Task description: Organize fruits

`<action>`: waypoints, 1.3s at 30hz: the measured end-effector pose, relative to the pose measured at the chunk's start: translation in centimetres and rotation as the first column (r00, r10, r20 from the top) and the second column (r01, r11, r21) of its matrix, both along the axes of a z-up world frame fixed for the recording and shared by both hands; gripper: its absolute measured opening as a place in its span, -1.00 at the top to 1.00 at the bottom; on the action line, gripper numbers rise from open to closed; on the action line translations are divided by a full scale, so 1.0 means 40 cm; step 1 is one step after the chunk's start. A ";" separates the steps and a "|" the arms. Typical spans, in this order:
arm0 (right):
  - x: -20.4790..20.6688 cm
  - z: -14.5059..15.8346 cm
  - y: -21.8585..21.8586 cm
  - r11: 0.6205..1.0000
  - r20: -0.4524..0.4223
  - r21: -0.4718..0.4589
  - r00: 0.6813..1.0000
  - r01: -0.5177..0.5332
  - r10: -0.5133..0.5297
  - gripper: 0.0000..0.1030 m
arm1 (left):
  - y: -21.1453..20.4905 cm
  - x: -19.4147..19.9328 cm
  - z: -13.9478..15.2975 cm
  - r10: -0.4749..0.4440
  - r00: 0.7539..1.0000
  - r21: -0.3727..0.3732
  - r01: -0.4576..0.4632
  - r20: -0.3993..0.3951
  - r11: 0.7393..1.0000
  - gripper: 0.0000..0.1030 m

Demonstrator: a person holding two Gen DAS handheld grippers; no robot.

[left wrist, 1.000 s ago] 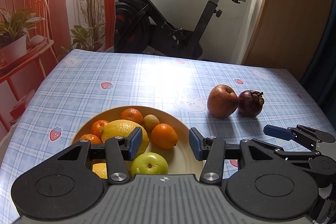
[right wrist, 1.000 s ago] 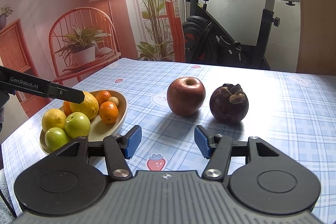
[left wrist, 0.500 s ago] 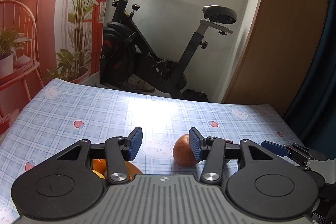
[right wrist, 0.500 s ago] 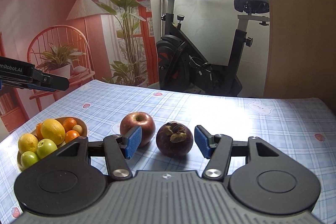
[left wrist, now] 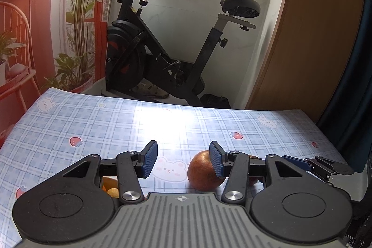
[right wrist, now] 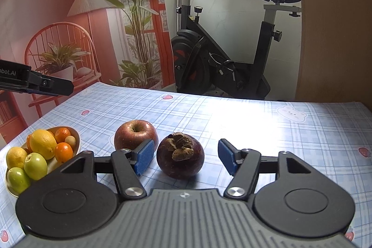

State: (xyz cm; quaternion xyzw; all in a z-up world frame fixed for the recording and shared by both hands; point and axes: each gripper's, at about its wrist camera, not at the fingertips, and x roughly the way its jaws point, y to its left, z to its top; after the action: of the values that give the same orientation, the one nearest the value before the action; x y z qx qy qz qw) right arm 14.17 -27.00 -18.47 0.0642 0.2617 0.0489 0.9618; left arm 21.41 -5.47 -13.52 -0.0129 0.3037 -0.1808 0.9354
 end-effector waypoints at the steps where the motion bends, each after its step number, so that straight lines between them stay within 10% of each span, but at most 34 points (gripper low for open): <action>1: 0.007 -0.009 0.003 1.000 -0.007 -0.011 1.000 -0.015 0.014 -0.45 | -0.006 0.007 -0.005 -0.006 1.000 0.001 0.006 -0.006 1.000 0.00; 21: 0.100 -0.093 0.012 0.996 -0.065 -0.003 0.994 -0.093 0.093 -0.23 | -0.114 0.068 -0.082 -0.136 0.983 -0.047 0.131 -0.126 0.990 0.00; 39: -0.056 -0.086 0.086 0.982 -0.067 0.029 0.980 -0.185 0.186 -0.22 | -0.139 -0.014 -0.134 -0.275 0.928 -0.103 0.257 -0.250 0.961 0.01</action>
State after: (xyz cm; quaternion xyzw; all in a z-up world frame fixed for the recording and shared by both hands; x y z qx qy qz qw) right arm 11.91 -23.56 -21.91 0.0520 0.2994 0.1390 0.9425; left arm 20.86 -11.03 -18.87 -0.0276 0.4171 -0.3129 0.8529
